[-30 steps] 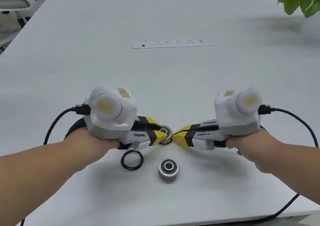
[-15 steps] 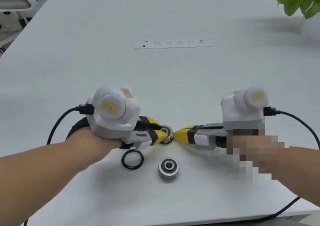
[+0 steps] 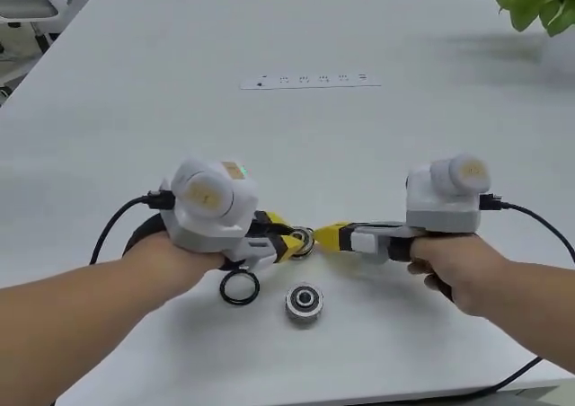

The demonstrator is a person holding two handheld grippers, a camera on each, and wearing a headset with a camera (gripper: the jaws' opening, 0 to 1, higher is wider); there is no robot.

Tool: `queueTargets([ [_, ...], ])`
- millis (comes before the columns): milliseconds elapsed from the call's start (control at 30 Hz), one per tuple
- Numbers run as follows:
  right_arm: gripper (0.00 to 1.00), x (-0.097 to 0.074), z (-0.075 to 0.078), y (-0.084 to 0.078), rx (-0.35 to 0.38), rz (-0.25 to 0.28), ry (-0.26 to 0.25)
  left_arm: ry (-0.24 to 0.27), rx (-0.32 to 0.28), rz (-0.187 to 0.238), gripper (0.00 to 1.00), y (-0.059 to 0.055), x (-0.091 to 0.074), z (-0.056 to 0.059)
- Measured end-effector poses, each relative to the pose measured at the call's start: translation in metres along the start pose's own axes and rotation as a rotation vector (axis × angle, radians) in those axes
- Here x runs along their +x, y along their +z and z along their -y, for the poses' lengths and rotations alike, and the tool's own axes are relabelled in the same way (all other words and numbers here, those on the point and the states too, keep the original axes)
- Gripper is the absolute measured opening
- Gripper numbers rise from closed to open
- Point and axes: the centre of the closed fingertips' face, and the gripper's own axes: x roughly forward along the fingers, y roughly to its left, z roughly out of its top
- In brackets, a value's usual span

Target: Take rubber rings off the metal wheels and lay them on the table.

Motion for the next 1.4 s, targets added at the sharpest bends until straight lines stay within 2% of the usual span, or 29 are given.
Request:
queueTargets([
  [200,0.0,-0.001,-0.003,0.001,-0.003,-0.002,-0.007,0.007,-0.004,-0.002,0.12,0.0,0.0,0.0],
  [367,0.0,0.0,-0.002,0.0,-0.041,-0.015,-0.006,0.011,-0.002,-0.003,0.12,0.0,0.0,0.0],
  [733,0.0,0.004,-0.01,-0.002,-0.07,-0.03,0.023,0.01,0.0,-0.006,0.11,0.0,0.001,0.0],
  [967,0.0,0.005,-0.012,-0.001,-0.056,-0.022,0.036,0.009,-0.001,-0.004,0.12,0.001,0.001,0.0],
  [1000,0.0,0.005,-0.02,-0.002,-0.041,-0.026,0.072,0.009,0.0,-0.005,0.12,0.0,0.001,0.001],
  [1033,0.0,0.007,-0.022,0.001,-0.05,-0.011,0.07,0.009,0.0,-0.004,0.12,0.0,0.001,0.0],
  [1067,0.0,0.008,-0.022,0.0,-0.076,-0.018,0.064,0.009,-0.001,-0.003,0.12,0.0,0.001,0.0],
  [1100,0.0,0.007,-0.023,-0.001,-0.067,-0.02,0.068,0.009,-0.006,-0.002,0.12,0.0,0.001,0.0],
  [1300,0.0,0.006,-0.021,-0.003,-0.053,-0.017,0.059,0.008,-0.007,0.003,0.12,0.001,0.001,0.0],
  [1333,0.0,0.005,-0.02,-0.004,-0.048,-0.014,0.056,0.007,-0.024,0.006,0.12,0.0,0.001,0.0],
  [1400,0.0,0.002,-0.013,-0.004,-0.035,-0.016,0.046,0.007,-0.01,0.002,0.12,0.001,0.001,0.0],
])
